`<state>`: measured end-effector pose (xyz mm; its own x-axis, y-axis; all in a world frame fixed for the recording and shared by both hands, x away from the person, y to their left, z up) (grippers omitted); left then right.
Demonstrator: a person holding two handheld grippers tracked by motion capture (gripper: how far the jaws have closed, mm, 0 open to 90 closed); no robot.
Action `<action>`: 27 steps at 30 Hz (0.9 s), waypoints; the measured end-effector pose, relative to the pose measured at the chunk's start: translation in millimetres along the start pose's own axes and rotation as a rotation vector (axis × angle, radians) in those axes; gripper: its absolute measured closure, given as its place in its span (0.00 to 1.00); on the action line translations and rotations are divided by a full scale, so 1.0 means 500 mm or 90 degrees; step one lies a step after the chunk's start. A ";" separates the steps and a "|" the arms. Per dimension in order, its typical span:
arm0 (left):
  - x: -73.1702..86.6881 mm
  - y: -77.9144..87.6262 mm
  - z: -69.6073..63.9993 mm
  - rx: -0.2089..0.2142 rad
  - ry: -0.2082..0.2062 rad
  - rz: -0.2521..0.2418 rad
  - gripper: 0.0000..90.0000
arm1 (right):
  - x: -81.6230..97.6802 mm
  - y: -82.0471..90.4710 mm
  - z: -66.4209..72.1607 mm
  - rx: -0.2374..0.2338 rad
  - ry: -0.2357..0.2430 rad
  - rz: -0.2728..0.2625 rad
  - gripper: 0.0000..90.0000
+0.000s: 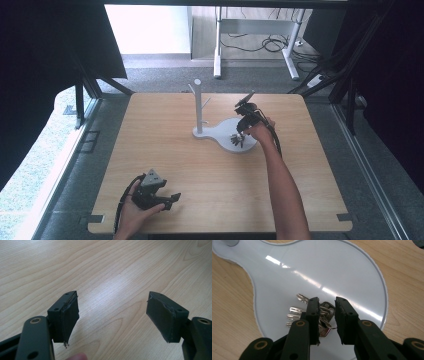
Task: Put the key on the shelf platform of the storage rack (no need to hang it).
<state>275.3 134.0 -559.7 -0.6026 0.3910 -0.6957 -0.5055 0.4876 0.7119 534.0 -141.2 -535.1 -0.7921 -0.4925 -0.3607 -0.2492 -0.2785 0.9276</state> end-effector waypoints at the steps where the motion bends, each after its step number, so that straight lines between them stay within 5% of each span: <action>1: 0.000 -0.001 0.000 0.001 0.002 0.000 0.29 | 0.000 0.003 0.002 -0.001 0.003 -0.001 0.81; 16: -0.003 0.003 0.002 -0.001 0.004 -0.003 0.29 | 0.010 0.064 0.034 -0.038 0.057 -0.036 0.63; 27: -0.003 0.006 0.004 -0.004 0.002 -0.005 0.29 | 0.066 0.113 0.052 -0.053 0.094 -0.056 0.59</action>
<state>275.9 136.6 -556.7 -0.6002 0.3847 -0.7012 -0.5139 0.4862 0.7067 479.3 -151.5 -492.0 -0.6780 -0.5769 -0.4556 -0.2616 -0.3899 0.8829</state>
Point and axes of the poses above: each handheld gripper's, and its own axes: y roughly backward along the jaws, x roughly out of its underside, z roughly to its left, the point moved 7 cm from there along -y, roughly forward along the jaws, and after that the axes turned 5 degrees about -x, right-handed, at the moved point
